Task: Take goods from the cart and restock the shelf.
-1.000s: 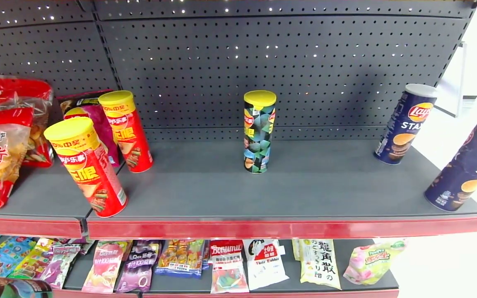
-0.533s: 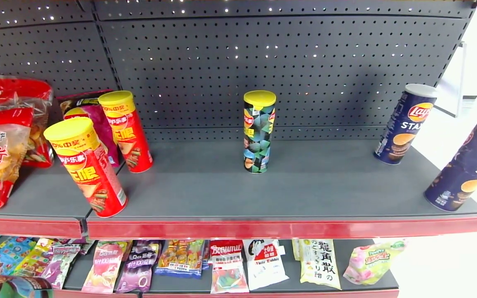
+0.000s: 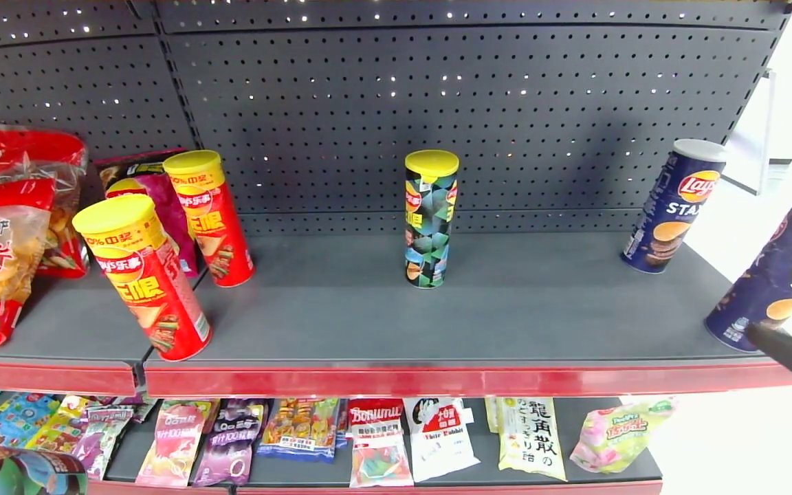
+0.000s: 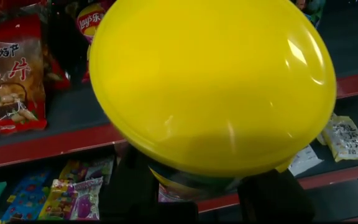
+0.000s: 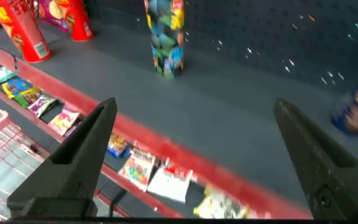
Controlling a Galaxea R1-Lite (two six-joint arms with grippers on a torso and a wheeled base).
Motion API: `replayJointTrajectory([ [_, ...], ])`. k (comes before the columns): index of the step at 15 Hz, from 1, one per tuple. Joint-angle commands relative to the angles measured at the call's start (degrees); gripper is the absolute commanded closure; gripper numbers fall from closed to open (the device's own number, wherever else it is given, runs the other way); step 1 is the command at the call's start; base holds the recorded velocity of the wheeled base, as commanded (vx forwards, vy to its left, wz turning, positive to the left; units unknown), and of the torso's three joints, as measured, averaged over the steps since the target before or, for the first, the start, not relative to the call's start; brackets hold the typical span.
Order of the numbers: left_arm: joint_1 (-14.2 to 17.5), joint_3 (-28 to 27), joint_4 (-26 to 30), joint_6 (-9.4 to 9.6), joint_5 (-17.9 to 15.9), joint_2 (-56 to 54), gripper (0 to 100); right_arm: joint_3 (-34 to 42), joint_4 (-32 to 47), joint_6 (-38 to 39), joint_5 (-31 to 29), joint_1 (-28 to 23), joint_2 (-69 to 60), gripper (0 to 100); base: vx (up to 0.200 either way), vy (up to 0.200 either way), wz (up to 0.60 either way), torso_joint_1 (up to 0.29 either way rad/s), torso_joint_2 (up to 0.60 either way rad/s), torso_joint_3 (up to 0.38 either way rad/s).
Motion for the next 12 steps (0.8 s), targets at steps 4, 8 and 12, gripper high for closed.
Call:
replayJointTrajectory([
  [4,0.1,-0.1,0.1,0.12,0.1,0.6,100,-18.1,-11.5,-1.8,1.1,7.2,36.5,0,0.0,0.0,0.0,0.0,0.0,0.0],
  [8,0.2,0.0,0.1,0.21,0.2,0.5,100,-23.8,-11.6,-1.4,1.0,11.9,42.3,0,0.0,0.0,0.0,0.0,0.0,0.0],
  [12,0.3,0.0,0.1,0.56,0.6,0.5,100,-29.9,-11.6,-1.6,-0.3,14.1,49.1,0,0.0,0.0,0.0,0.0,0.0,0.0],
])
